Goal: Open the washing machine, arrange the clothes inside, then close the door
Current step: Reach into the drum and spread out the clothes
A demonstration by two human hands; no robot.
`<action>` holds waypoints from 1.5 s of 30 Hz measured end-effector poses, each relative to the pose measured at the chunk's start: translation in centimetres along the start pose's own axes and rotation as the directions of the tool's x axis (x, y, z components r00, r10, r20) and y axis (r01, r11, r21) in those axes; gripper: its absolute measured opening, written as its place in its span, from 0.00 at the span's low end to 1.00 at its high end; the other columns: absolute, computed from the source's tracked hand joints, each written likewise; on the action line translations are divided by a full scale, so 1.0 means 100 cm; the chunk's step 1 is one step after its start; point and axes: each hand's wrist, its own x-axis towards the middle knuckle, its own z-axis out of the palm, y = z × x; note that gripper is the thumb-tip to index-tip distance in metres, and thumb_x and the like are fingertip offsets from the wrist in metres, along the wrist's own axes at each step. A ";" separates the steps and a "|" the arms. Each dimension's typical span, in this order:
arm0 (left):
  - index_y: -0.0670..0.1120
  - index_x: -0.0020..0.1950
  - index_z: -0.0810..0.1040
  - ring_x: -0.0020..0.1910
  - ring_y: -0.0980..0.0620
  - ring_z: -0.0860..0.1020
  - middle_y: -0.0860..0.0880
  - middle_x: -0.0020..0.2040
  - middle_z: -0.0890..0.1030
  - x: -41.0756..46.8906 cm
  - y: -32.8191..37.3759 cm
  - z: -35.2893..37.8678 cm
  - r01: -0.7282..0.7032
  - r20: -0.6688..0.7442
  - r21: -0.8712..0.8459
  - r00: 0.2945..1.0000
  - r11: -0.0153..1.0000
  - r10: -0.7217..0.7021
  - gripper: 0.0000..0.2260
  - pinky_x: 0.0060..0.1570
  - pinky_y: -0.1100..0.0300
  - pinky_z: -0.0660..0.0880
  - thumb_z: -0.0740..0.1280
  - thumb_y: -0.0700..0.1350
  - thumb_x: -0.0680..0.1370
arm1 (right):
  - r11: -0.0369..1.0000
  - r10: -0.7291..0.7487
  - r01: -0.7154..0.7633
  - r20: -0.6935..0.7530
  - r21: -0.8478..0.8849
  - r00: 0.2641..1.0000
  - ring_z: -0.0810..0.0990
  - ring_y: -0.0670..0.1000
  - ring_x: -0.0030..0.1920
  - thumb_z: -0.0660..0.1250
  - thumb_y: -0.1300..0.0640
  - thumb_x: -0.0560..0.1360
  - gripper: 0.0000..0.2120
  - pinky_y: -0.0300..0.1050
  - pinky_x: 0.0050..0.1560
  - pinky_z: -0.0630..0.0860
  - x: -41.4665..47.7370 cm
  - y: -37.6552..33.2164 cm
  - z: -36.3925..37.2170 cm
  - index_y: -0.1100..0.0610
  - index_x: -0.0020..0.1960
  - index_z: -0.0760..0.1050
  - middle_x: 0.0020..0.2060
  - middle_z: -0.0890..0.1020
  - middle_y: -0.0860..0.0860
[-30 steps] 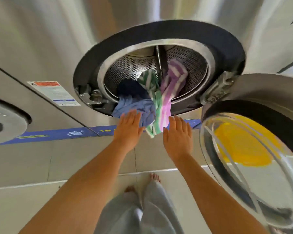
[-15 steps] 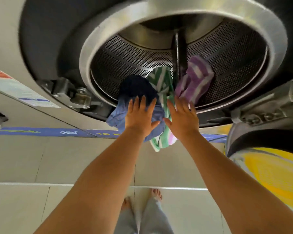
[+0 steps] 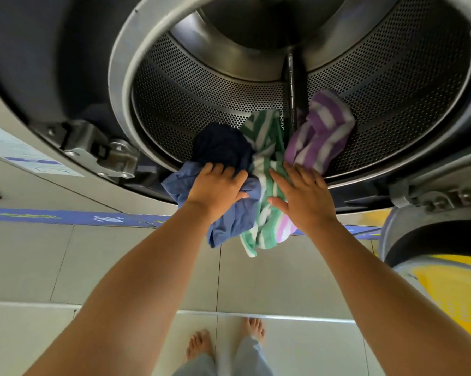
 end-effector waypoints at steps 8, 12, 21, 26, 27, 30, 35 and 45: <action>0.45 0.45 0.76 0.28 0.46 0.78 0.47 0.32 0.79 0.005 -0.029 -0.011 0.061 -0.100 0.041 0.993 0.997 -0.057 0.13 0.30 0.58 0.74 0.77 0.44 0.65 | 1.000 -0.023 0.023 -0.094 0.001 0.995 0.79 0.58 0.59 0.60 0.41 0.71 0.21 0.54 0.62 0.66 -0.002 -0.001 0.005 0.53 0.57 0.77 0.60 0.81 0.54; 0.41 0.49 0.75 0.34 0.39 0.81 0.40 0.41 0.80 0.025 -0.037 -0.037 0.399 -0.057 -0.216 0.906 0.891 -0.419 0.10 0.29 0.52 0.77 0.72 0.38 0.71 | 1.000 -0.018 0.019 -0.116 0.014 0.993 0.78 0.58 0.59 0.60 0.41 0.72 0.21 0.54 0.62 0.68 -0.002 -0.001 0.006 0.52 0.57 0.77 0.60 0.81 0.54; 0.40 0.72 0.64 0.63 0.36 0.72 0.36 0.67 0.70 0.083 -0.073 -0.075 0.643 -0.039 -0.701 0.399 0.309 -0.916 0.20 0.63 0.48 0.68 0.56 0.40 0.80 | 1.000 0.013 -0.010 -0.146 0.025 0.989 0.79 0.57 0.59 0.60 0.41 0.71 0.21 0.52 0.61 0.71 -0.002 -0.003 0.006 0.52 0.55 0.78 0.59 0.82 0.53; 0.44 0.73 0.63 0.66 0.35 0.69 0.37 0.72 0.64 0.070 -0.050 -0.045 0.610 0.051 -0.512 0.724 0.604 -0.688 0.24 0.64 0.46 0.67 0.61 0.43 0.77 | 0.999 0.025 -0.021 -0.117 0.038 0.993 0.79 0.57 0.60 0.60 0.40 0.71 0.21 0.53 0.62 0.70 -0.003 -0.004 0.005 0.52 0.56 0.78 0.59 0.82 0.53; 0.46 0.74 0.62 0.67 0.36 0.68 0.38 0.73 0.63 0.065 -0.042 -0.039 0.568 0.091 -0.458 0.795 0.684 -0.600 0.25 0.65 0.45 0.66 0.61 0.48 0.78 | 0.999 0.027 -0.023 -0.109 0.040 0.994 0.79 0.57 0.60 0.60 0.40 0.71 0.21 0.53 0.62 0.71 -0.003 -0.003 0.004 0.52 0.56 0.78 0.59 0.82 0.53; 0.48 0.76 0.56 0.74 0.40 0.62 0.42 0.77 0.58 0.052 -0.018 -0.027 0.320 0.213 -0.463 0.946 0.827 -0.246 0.36 0.71 0.44 0.64 0.61 0.65 0.74 | 0.998 0.034 -0.031 -0.072 0.048 0.997 0.79 0.57 0.60 0.66 0.40 0.70 0.25 0.53 0.63 0.73 -0.002 -0.004 -0.001 0.53 0.61 0.76 0.60 0.81 0.54; 0.55 0.78 0.43 0.78 0.45 0.55 0.50 0.80 0.47 0.040 0.014 -0.012 0.169 0.435 -0.598 0.890 0.784 0.140 0.45 0.74 0.44 0.61 0.64 0.68 0.71 | 0.986 0.115 -0.116 0.016 0.119 0.993 0.79 0.57 0.60 0.74 0.37 0.64 0.41 0.51 0.64 0.74 0.001 -0.005 -0.010 0.63 0.66 0.71 0.58 0.81 0.58; 0.49 0.66 0.71 0.58 0.40 0.78 0.45 0.61 0.77 0.037 0.023 -0.015 0.075 0.293 -0.494 0.952 0.866 0.085 0.19 0.54 0.46 0.77 0.67 0.49 0.76 | 0.976 0.086 -0.093 0.043 0.198 0.995 0.77 0.57 0.64 0.75 0.38 0.62 0.45 0.50 0.67 0.70 -0.001 0.000 -0.018 0.64 0.69 0.68 0.64 0.78 0.59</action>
